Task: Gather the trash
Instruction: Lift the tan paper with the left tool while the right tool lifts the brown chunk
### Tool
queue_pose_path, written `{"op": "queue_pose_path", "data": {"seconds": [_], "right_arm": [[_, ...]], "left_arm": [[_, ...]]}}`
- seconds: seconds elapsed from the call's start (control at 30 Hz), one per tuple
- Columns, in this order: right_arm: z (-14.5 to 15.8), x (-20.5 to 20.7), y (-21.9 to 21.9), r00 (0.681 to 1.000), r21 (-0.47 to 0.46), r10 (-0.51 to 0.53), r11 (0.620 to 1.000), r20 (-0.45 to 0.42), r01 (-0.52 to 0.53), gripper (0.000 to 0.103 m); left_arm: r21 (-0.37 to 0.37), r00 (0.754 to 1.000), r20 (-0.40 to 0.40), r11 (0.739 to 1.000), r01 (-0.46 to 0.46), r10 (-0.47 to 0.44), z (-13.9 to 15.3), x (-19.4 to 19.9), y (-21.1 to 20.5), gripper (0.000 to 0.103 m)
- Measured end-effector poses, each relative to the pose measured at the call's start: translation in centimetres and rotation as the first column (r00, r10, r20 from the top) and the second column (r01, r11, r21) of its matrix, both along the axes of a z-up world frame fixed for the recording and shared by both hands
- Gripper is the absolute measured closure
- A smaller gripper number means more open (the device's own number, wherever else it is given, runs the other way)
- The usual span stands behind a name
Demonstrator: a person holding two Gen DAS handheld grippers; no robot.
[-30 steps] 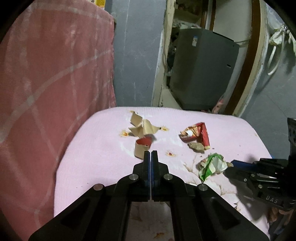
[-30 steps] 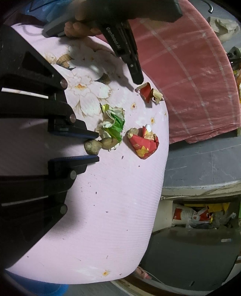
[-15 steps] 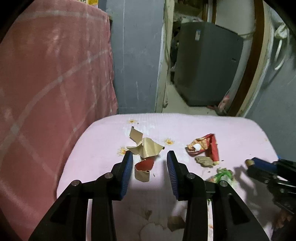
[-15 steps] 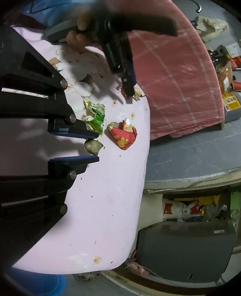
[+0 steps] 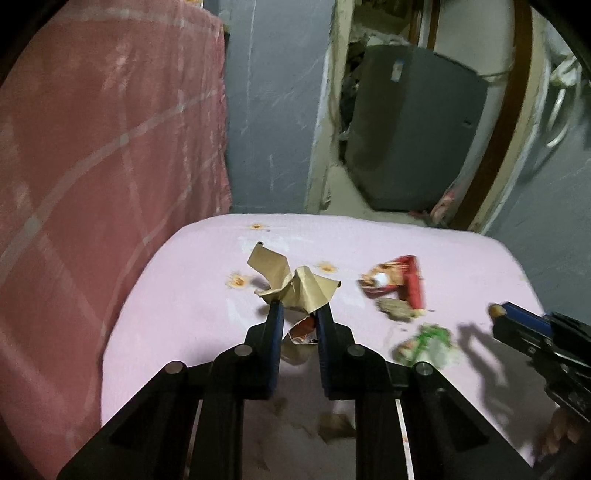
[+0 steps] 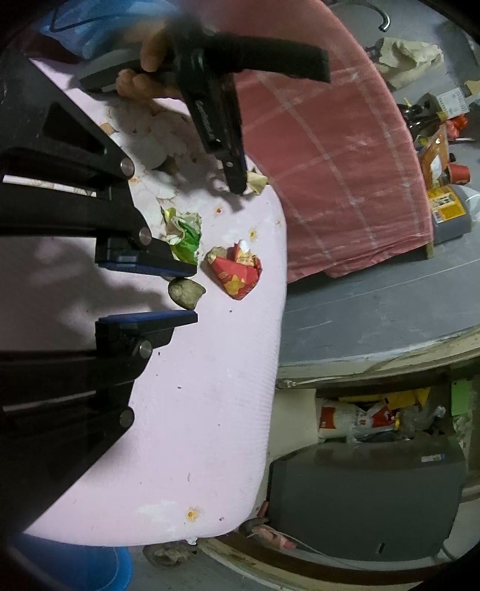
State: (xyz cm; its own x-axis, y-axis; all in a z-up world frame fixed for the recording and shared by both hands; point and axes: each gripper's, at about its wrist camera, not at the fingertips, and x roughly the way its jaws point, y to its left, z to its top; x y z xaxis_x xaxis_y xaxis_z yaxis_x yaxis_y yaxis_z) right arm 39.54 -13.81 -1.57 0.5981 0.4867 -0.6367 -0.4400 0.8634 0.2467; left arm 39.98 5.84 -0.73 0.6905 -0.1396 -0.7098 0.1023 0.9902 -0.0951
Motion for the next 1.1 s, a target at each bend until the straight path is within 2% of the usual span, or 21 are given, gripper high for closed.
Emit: {"op": "queue_pose_path", "data": {"seconds": [0.17,0.33,0.43,0.53,0.7,0.8,0.9,1.1], "right_arm": [[0.8,-1.0,-0.6,0.999,0.015,-0.011,1.0,0.05,0.01,0.086],[2.8,-3.3,-1.7,0.987,0.029,-0.033,0.999,0.16,0.029,0.085],[4.3,-5.1,-2.8,0.965,0.032,-0.072,0.997,0.253,0.066,0.085],[5.6,-7.2,-4.3,0.927,0.025,-0.117,0.993,0.355,0.116,0.085],[7.2,-10.1,-7.7,0.86,0.062,-0.199,0.979,0.469,0.193,0.085],[8.0,-11.6,-9.9,0.819,0.092,-0.248,0.968,0.517,0.235,0.085],[8.4,-12.6,-11.4,0.793,0.096,-0.284,0.956,0.539,0.276,0.085],[7.6,-13.8,-15.7,0.781,0.106,-0.361,0.927,0.509,0.36,0.085]], "left_arm": [[-0.058,0.991,0.132,0.998,0.023,-0.015,2.2,-3.3,-1.1,0.089],[-0.075,0.967,0.254,0.996,0.056,-0.036,4.4,-6.3,-3.0,0.089],[-0.078,0.946,0.32,0.994,0.08,-0.051,5.9,-7.9,-4.4,0.089],[-0.093,0.929,0.363,0.99,0.107,-0.066,7.1,-9.1,-5.9,0.089],[-0.075,0.902,0.414,0.983,0.168,-0.122,8.1,-10.5,-8.9,0.089],[-0.054,0.883,0.437,0.975,0.215,-0.17,8.6,-12.0,-11.8,0.089],[-0.05,0.873,0.439,0.964,0.26,-0.212,8.8,-12.6,-14.0,0.088],[-0.038,0.854,0.421,0.935,0.354,-0.306,8.6,-12.8,-18.8,0.088]]}}
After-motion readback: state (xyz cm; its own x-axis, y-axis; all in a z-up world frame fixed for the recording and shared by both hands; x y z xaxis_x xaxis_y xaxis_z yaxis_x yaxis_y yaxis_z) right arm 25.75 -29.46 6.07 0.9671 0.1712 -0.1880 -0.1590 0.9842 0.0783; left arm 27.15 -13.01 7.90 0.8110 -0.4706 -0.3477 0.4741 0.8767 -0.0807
